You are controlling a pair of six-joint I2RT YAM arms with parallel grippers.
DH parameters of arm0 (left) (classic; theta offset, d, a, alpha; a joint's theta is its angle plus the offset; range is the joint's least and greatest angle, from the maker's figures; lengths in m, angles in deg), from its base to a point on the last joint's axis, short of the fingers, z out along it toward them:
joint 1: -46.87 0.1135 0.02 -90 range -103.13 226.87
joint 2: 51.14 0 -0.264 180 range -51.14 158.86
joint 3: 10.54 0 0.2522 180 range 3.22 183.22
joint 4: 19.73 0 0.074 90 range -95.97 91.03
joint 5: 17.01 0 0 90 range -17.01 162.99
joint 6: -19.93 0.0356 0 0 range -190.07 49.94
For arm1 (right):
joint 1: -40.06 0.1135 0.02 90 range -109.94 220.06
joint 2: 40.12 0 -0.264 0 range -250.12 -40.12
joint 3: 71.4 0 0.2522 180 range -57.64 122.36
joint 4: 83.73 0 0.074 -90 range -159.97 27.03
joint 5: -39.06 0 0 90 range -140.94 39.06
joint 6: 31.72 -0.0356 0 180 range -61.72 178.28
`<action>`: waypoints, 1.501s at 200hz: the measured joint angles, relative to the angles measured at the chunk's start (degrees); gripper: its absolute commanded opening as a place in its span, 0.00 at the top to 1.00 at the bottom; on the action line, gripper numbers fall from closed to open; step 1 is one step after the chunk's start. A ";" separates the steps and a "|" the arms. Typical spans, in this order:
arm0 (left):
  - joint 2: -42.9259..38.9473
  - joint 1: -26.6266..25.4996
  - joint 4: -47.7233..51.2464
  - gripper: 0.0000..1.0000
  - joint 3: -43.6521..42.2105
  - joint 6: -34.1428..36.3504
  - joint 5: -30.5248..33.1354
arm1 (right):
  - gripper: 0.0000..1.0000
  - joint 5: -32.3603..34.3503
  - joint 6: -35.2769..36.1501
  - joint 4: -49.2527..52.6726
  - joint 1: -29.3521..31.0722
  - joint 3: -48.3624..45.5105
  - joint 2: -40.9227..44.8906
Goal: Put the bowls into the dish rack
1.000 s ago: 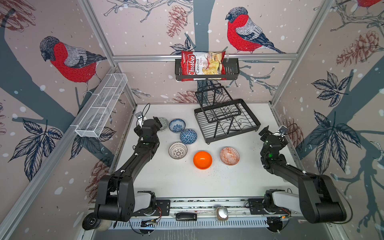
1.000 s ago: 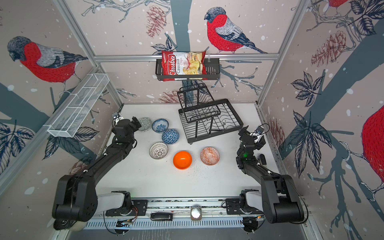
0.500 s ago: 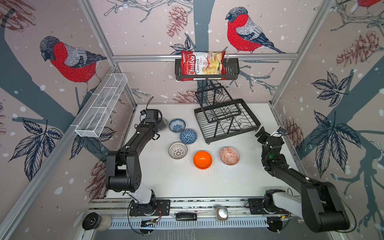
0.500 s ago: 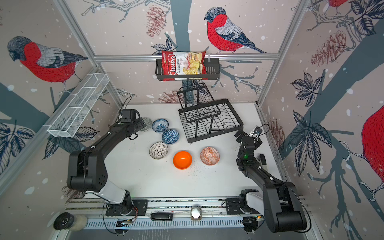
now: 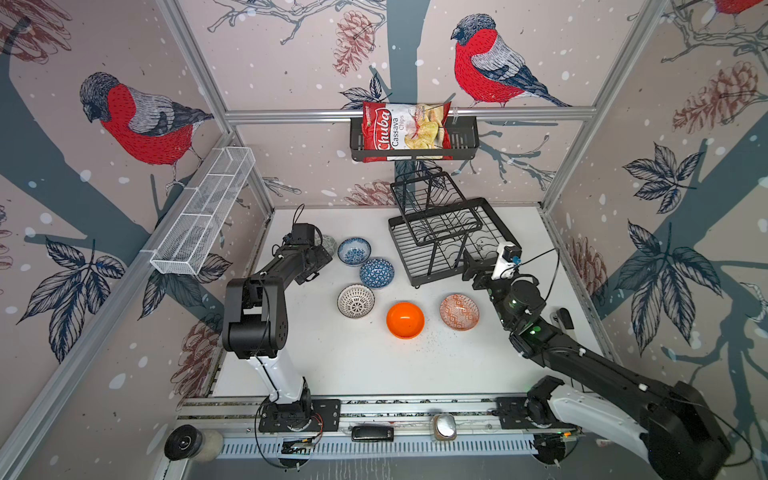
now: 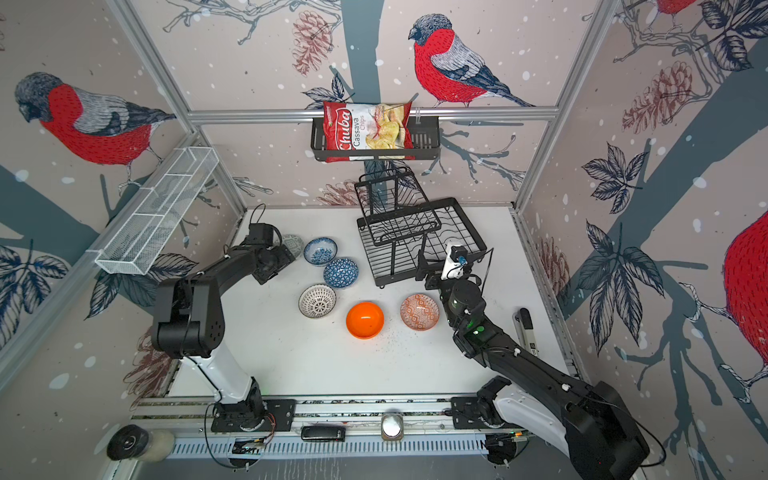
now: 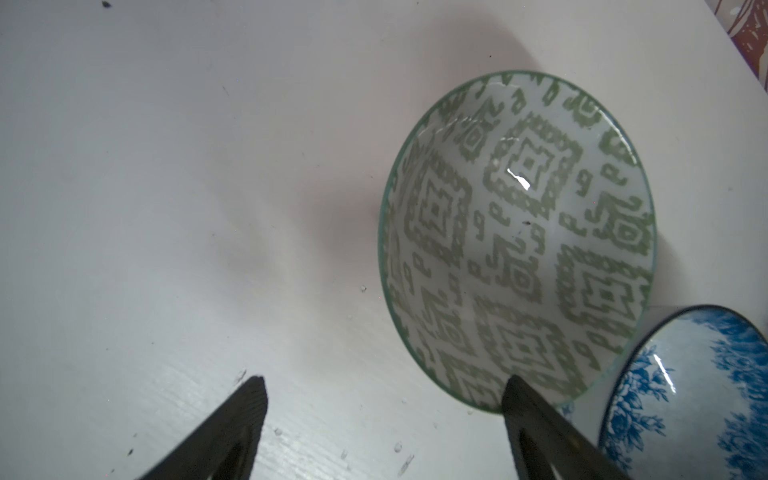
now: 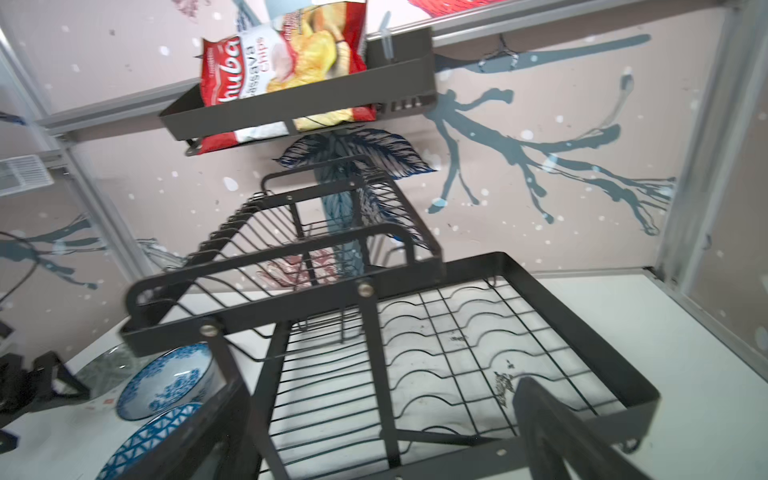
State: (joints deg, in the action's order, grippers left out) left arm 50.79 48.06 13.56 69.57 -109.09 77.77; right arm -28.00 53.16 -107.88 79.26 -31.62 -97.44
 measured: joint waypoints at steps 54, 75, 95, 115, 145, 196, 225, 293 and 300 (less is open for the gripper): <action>1.60 1.44 -1.64 0.40 1.75 0.35 2.89 | 0.01 0.90 4.15 5.86 4.26 5.42 -4.22; 4.70 2.14 -1.73 0.43 5.05 1.27 2.84 | 0.00 1.18 5.03 7.28 4.42 6.71 -4.70; 7.34 2.38 -1.20 0.49 7.74 1.88 2.69 | 0.00 2.21 5.18 9.22 4.42 8.33 -5.35; 9.27 2.38 -0.87 0.54 10.01 2.69 2.64 | 0.01 3.54 5.14 10.93 4.00 10.62 -6.05; 11.89 2.40 -0.24 0.70 12.74 4.04 2.51 | 0.01 4.57 4.26 14.82 0.98 14.64 -7.48; 13.53 2.75 0.46 0.88 13.70 5.16 1.88 | 0.01 4.46 1.51 20.15 -0.96 16.39 -6.03; 14.29 3.21 0.74 0.89 15.67 6.12 1.53 | 0.00 4.11 0.68 20.06 -1.57 13.38 -3.67; 19.45 7.39 2.62 0.89 23.67 7.52 1.86 | 0.01 3.89 0.46 20.13 -2.12 12.39 -2.10; 20.04 7.76 3.15 0.89 24.68 7.56 1.77 | 0.01 3.87 0.46 20.13 -2.12 12.22 -2.03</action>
State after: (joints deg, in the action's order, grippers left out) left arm 70.83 55.82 16.71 94.24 -101.53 79.54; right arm -24.13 53.62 -87.75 77.14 -19.41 -99.47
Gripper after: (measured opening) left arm 0.108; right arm 0.995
